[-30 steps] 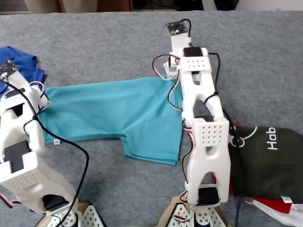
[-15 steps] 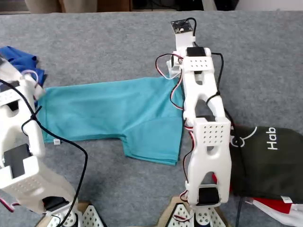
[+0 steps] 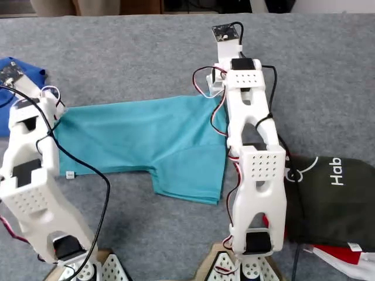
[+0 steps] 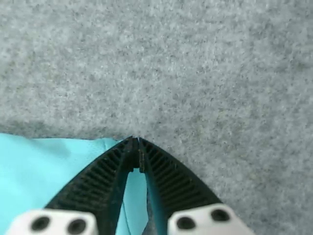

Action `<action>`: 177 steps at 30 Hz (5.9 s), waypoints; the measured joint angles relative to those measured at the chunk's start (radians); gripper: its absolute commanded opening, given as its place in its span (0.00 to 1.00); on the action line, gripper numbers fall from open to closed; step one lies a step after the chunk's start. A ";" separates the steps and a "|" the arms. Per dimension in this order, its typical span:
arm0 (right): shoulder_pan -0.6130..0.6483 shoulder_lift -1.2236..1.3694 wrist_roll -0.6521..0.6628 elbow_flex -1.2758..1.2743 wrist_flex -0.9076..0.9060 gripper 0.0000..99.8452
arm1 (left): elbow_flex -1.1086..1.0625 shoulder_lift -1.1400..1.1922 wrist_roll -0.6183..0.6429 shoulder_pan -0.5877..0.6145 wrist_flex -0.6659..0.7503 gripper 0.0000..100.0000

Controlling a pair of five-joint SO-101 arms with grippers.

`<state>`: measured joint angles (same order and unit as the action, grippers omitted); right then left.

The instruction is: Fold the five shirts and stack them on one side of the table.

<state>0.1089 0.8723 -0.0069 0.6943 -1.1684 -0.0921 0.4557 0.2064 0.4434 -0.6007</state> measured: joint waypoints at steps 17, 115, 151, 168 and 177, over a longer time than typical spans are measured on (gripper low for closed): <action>-0.020 0.029 0.009 0.063 -0.023 0.00 | 0.219 0.025 -0.006 0.020 -0.295 0.02; 0.586 -0.884 0.833 -1.471 0.095 0.05 | -0.127 -0.133 -0.101 0.063 0.075 0.02; 0.430 -0.164 0.876 0.011 -0.592 0.00 | -0.127 -0.133 -0.101 0.063 0.075 0.02; 0.368 -0.103 0.891 0.201 -0.592 0.27 | -0.127 -0.133 -0.101 0.063 0.075 0.02; 0.407 -0.279 0.848 0.028 -0.594 0.05 | -0.127 -0.133 -0.101 0.058 0.075 0.02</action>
<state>0.5155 0.5930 0.8416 0.7219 -1.7622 -0.2194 0.3222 0.1051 0.5017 -0.5255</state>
